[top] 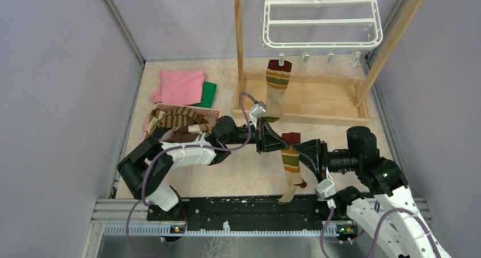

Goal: Clip the socks to the hanger
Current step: Pick up the sock from the bin.

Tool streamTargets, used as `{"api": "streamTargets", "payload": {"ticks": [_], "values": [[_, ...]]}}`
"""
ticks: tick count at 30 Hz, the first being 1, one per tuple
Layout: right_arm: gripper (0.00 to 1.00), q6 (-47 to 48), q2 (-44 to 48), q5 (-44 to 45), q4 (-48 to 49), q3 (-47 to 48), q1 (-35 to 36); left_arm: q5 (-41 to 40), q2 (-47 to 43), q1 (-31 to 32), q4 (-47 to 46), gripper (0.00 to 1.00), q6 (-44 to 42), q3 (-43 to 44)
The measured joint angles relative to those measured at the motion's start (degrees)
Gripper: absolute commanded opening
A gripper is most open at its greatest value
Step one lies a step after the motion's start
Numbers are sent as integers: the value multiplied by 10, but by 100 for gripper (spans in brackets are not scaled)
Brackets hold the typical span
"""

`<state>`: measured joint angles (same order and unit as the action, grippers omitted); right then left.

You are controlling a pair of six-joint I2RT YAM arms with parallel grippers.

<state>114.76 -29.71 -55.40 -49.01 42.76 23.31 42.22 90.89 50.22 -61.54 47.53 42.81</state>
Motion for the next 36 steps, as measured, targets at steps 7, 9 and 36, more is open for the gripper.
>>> {"api": "streamTargets", "payload": {"ticks": [7, 9, 36], "values": [[78, -215, -33, 15, -3, 52, 2, 8, -156, -5, 132, 0, -311, -84], [80, -288, -63, 17, -3, 85, 2, 9, -205, -5, 173, 0, -403, -95], [67, -929, -181, -81, 204, 84, 13, 19, -256, 1, 184, 0, -660, -113]]}}
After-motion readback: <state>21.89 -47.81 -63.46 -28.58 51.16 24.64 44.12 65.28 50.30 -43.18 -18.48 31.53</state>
